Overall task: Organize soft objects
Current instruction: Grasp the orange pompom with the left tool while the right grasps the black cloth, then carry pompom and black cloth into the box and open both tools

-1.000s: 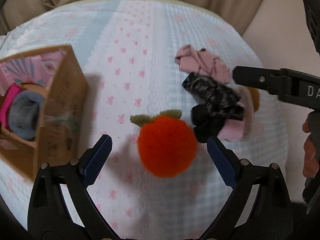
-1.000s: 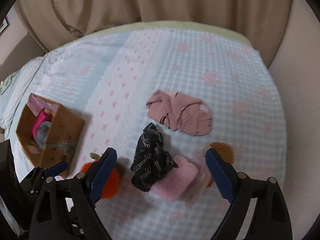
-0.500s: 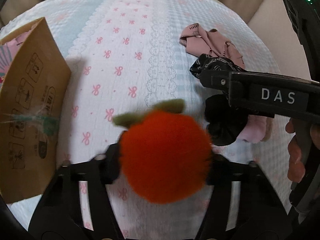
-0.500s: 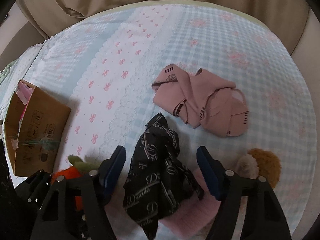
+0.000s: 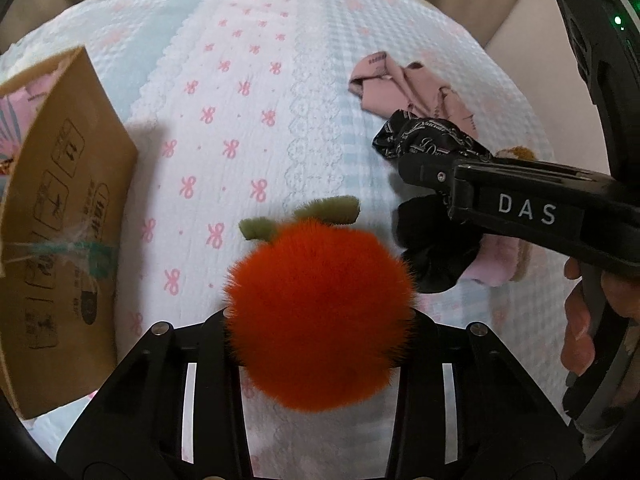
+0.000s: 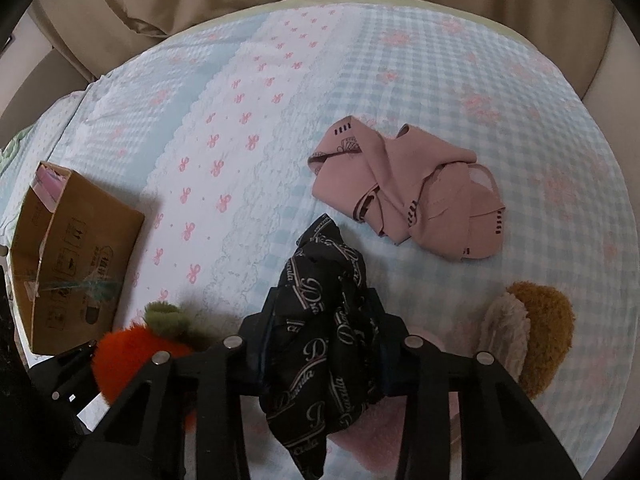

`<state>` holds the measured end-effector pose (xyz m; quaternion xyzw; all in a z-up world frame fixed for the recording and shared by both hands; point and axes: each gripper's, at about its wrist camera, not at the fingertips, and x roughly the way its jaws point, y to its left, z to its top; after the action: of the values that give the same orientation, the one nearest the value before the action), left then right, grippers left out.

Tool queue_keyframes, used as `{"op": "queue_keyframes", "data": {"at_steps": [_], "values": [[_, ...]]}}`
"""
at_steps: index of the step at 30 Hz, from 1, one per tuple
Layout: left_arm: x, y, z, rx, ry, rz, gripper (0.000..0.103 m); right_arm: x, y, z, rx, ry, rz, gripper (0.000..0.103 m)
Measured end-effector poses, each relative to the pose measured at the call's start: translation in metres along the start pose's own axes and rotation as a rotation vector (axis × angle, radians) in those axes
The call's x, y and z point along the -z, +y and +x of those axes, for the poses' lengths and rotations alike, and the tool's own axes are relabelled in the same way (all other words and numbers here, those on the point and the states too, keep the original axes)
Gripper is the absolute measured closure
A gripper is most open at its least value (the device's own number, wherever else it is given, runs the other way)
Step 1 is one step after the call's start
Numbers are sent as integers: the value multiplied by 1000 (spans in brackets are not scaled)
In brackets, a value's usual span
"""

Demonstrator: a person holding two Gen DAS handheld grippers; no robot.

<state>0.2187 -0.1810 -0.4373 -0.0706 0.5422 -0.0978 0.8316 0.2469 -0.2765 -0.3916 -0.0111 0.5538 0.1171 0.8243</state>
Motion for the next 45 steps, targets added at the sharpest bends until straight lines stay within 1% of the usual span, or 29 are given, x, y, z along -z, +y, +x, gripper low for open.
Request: {"op": "queue_keyframes", "data": {"at_steps": [6,10,16,20,23,29,34,37,41,45], "values": [[-9,-5,-19,5,-25,4,70,-4,1,-24,-1,-33,16,67],[-14,-7,-44,8,-47,-4,70,-7,5,-48,6,-60,18,67],[-21,-11,-94,12,-88,-15,70,-10,13,-98,8,-112,41,67],[-28,-15,-130,27,-112,-13,70,-12,22,-140,12,-155,54,67],[-34,-17,-165,39,-142,-10,70,-14,30,-171,17,-183,60,67],[-44,-9,-223,49,-189,-4,70,-15,51,-228,30,-230,48,67],[-50,17,-268,41,-225,-10,70,-15,79,-258,23,-253,42,67],[-54,41,-293,34,-245,-15,70,-17,102,-270,20,-268,51,67],[-59,75,-320,17,-266,0,70,-23,146,-279,1,-293,73,67],[-69,123,-341,10,-266,16,70,-32,195,-274,-7,-296,90,67]]}}
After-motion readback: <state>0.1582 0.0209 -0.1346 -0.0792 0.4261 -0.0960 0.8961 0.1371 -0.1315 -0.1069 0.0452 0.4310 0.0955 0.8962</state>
